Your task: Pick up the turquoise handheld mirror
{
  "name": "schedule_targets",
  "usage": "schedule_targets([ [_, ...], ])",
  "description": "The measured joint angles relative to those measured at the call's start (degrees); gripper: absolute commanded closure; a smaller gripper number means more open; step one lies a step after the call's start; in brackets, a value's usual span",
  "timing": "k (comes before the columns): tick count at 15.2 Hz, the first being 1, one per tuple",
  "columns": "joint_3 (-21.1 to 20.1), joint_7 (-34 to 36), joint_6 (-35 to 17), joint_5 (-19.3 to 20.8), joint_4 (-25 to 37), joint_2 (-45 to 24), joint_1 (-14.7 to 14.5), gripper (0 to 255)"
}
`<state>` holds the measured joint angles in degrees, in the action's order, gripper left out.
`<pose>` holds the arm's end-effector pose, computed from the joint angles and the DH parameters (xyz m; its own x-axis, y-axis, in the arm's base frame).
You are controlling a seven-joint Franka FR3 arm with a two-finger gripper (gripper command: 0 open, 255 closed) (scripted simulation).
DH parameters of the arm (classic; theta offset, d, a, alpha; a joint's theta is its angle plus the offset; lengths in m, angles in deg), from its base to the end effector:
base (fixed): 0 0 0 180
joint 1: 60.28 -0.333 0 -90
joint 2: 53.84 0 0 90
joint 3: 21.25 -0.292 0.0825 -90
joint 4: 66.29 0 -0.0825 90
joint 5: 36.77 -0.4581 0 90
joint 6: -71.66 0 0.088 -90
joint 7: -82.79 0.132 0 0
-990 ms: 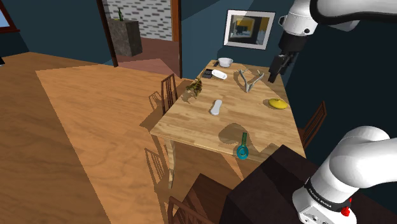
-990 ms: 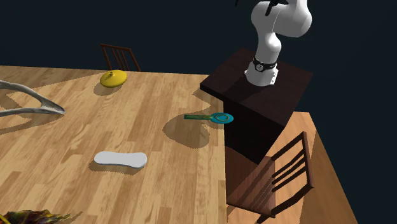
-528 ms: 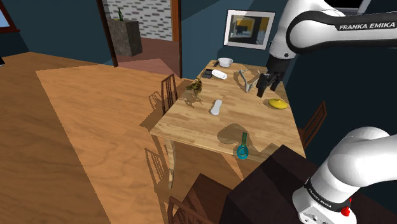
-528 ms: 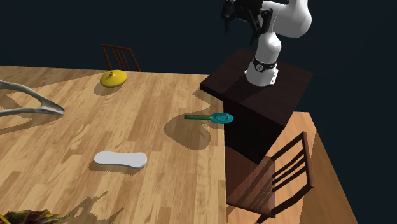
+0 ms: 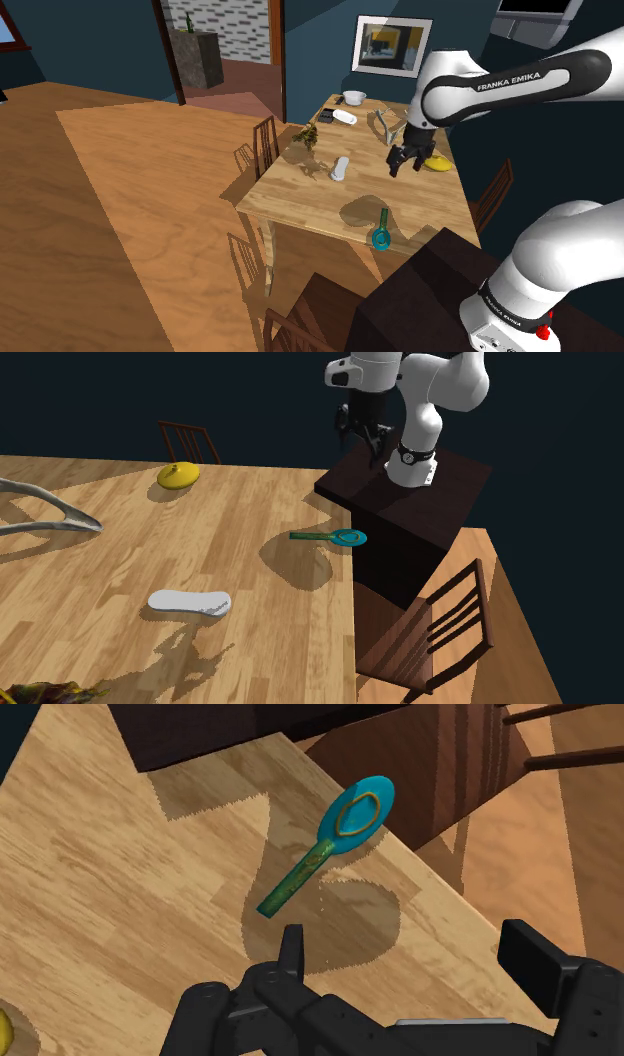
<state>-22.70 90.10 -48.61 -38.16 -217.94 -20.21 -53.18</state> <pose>0.4411 -0.0436 0.3509 0.9701 -0.2397 0.0379 -0.2394 -0.9708 -0.0123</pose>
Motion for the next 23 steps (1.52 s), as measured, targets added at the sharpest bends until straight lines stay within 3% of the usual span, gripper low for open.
schedule_targets([
  [12,1.77,6.89,-24.53,-6.72,-4.22,-23.56,2.25,0],
  [19,1.26,4.81,-37.63,-18.56,-1.07,-41.78,2.35,0],
  [23,-0.35,2.47,-41.58,-22.70,0.07,-47.16,3.24,0],
])
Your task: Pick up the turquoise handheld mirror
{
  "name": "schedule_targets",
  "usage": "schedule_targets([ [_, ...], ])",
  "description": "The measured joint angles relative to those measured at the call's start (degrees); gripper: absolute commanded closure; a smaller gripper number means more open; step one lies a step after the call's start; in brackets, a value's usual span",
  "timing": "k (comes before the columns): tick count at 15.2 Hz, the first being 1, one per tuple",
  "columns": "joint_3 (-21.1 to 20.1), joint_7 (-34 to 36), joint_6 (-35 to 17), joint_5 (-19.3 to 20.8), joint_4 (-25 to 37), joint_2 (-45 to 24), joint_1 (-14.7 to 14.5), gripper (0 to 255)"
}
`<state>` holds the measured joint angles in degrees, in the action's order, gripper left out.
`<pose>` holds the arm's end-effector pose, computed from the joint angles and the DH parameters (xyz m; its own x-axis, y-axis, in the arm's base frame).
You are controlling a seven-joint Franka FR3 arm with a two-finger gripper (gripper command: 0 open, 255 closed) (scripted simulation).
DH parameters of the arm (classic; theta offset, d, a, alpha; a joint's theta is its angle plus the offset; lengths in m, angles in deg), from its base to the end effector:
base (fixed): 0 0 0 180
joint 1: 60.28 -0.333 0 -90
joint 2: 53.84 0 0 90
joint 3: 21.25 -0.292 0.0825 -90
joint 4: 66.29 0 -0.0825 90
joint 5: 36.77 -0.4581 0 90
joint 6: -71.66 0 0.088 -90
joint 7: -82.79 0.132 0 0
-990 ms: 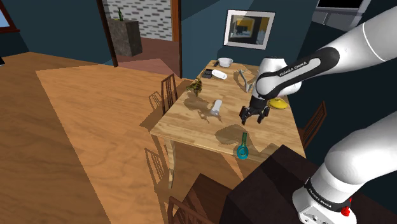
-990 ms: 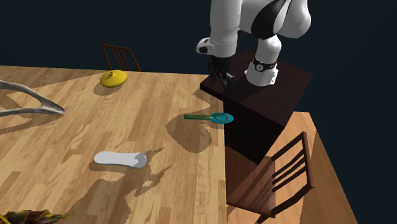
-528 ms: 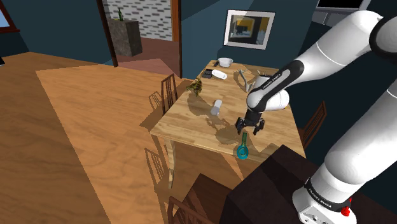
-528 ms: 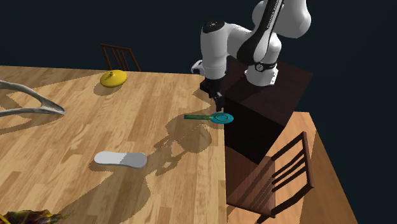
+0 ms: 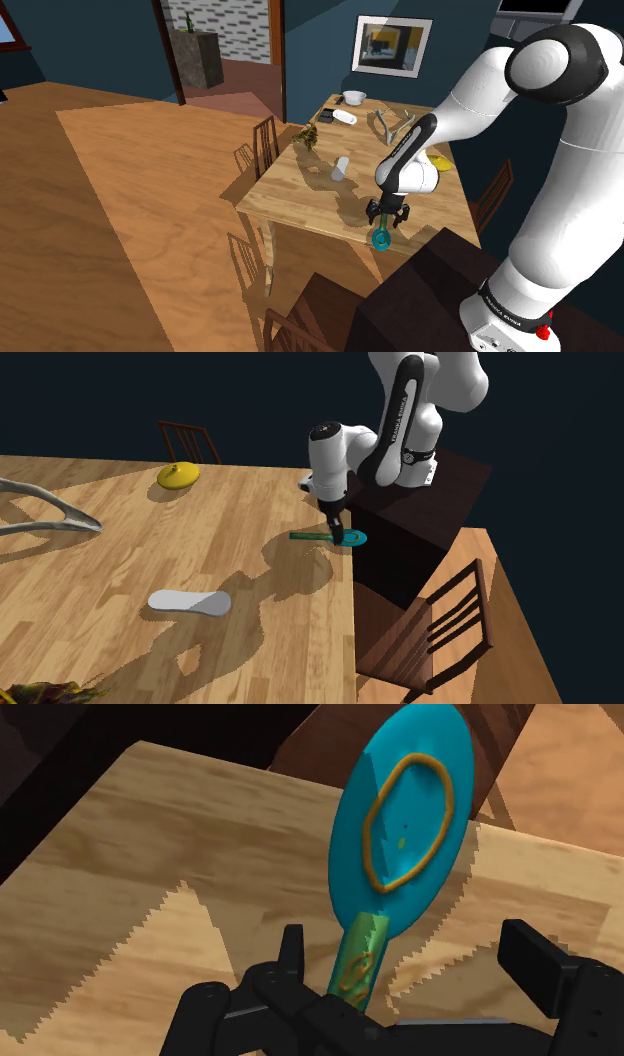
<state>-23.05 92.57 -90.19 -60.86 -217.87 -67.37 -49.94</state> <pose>0.4158 -0.0782 0.0383 0.7485 -0.6557 -0.0987 -0.6630 -0.7424 -0.0963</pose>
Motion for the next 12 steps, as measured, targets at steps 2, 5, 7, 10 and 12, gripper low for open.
schedule_targets([
  [2,-0.80,-1.29,-1.58,-1.35,0.55,-2.17,0.65,0],
  [5,-1.63,-2.37,-3.06,-2.47,1.32,-4.40,1.27,255],
  [7,-1.81,-2.61,-3.34,-2.68,1.46,-4.71,1.41,255],
  [10,-1.83,-2.69,-3.42,-2.74,1.47,-4.86,1.48,255],
  [12,-1.83,-2.69,-3.41,-2.74,1.46,-4.88,1.48,255],
])
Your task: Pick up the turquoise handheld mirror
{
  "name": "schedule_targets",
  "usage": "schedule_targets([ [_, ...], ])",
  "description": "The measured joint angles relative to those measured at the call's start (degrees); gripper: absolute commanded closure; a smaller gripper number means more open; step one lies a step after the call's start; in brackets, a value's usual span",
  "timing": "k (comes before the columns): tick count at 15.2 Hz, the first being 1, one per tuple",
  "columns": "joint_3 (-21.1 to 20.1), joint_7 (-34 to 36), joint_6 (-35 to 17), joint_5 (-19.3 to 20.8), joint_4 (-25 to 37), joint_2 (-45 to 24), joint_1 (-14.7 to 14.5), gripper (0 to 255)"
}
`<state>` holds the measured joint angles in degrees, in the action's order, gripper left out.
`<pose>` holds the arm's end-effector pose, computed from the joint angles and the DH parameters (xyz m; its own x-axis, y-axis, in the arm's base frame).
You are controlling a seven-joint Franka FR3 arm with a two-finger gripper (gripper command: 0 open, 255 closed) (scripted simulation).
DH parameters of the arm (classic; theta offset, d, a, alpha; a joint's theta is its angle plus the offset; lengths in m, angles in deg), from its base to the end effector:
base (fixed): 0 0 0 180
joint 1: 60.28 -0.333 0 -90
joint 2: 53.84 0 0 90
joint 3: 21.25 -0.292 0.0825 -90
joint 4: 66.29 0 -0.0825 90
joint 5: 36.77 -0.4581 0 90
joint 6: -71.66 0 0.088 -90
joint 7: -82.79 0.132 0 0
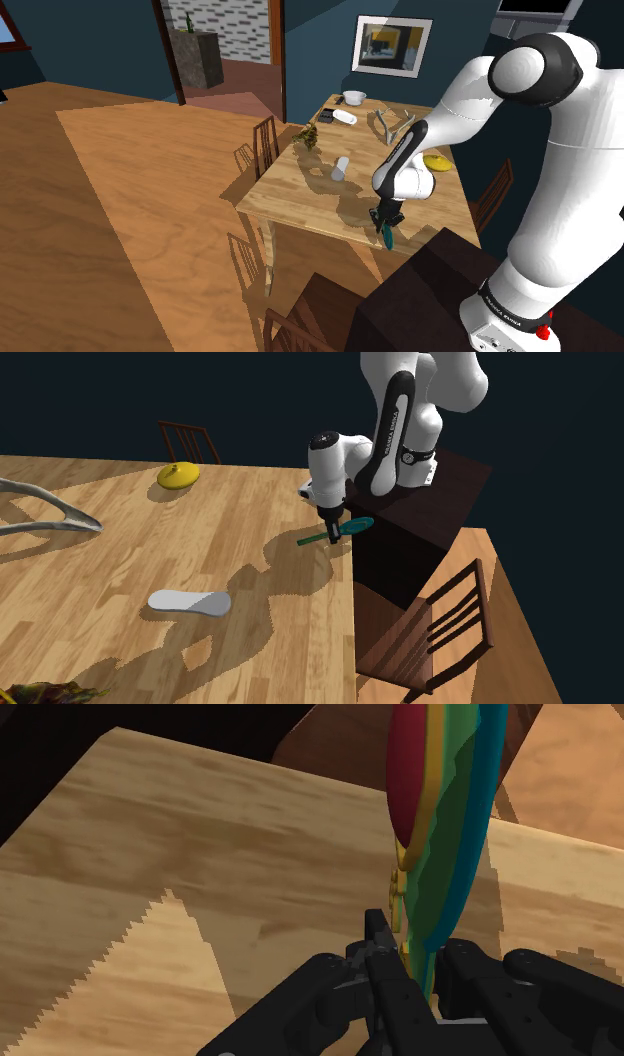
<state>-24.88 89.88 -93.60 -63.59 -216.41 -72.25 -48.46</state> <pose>0.4106 -0.0775 0.0134 0.7473 -0.6571 -0.0985 -0.6644 -0.7411 -0.0964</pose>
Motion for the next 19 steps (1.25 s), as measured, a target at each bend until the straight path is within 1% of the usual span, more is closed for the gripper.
schedule_targets([
  [3,-0.03,0.01,-0.03,-0.03,-0.04,0.01,-0.01,255],
  [5,0.45,0.71,0.80,0.56,-0.50,1.31,-0.50,255],
  [11,2.82,4.13,5.29,4.20,-1.76,7.13,-2.13,255],
  [19,4.58,8.31,11.37,8.95,-2.73,14.37,-2.84,255],
])
